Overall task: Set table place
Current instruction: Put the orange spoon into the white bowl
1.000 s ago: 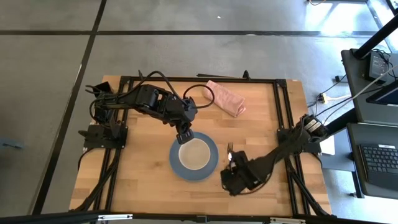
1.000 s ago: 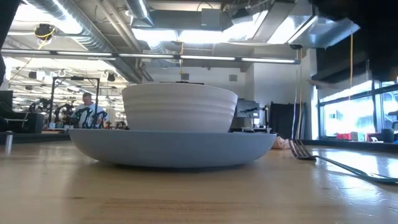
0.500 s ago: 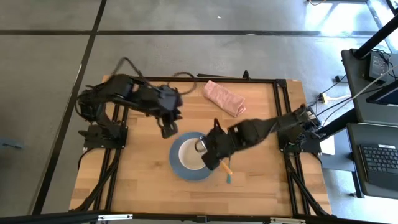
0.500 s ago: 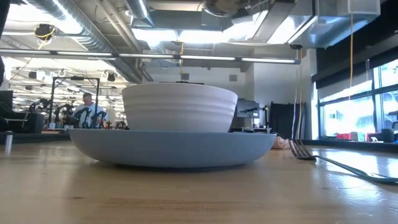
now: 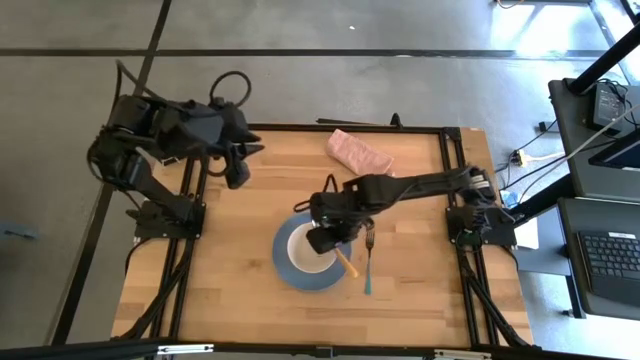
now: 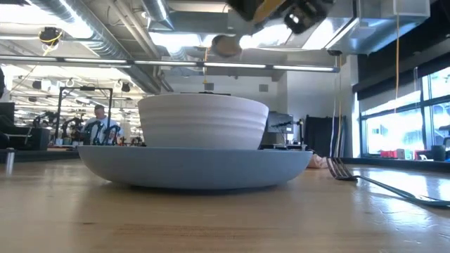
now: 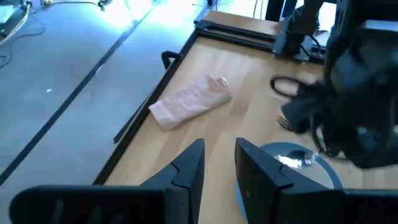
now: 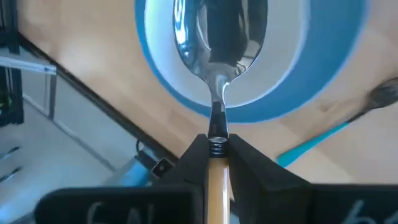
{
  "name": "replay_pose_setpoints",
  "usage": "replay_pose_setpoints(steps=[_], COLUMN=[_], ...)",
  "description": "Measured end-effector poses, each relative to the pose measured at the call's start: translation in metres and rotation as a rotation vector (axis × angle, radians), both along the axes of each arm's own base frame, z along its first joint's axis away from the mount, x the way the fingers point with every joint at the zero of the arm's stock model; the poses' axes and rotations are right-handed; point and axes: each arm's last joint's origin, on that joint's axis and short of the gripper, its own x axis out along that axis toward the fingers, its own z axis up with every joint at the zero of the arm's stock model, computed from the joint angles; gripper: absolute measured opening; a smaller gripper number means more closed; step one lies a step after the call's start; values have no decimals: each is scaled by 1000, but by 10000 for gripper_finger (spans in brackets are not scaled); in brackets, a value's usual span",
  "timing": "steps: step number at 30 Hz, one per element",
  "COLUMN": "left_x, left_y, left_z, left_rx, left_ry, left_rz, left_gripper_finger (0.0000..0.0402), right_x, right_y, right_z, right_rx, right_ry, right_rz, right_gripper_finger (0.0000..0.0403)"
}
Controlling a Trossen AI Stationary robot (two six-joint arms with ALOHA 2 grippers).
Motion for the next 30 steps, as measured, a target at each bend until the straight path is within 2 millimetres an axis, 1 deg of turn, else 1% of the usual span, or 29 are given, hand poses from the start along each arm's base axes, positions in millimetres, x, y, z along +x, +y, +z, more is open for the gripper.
replay_pose_setpoints(steps=[3, 8, 18, 22, 26, 30], left_x=[-2, -2, -1, -1, -1, -1], left_y=[3, 8, 14, 14, 14, 14], left_z=[1, 1, 0, 0, 0, 0], left_rx=[0, 38, 54, 72, 72, 72], left_ry=[-4, 18, 30, 41, 40, 40], left_rz=[15, 5, 21, 5, 6, 5], left_gripper_finger=[82, 82, 82, 82, 82, 82], right_x=[11, 21, 42, 48, 51, 51], right_y=[6, 10, -5, -11, -18, -21], right_z=[-15, -38, -86, -94, -95, -98], right_rx=[91, 179, 236, 235, 213, 173], right_ry=[26, 105, 223, 208, 180, 180], right_rz=[23, 53, 0, -7, -16, -33], right_gripper_finger=[42, 42, 42, 42, 42, 42])
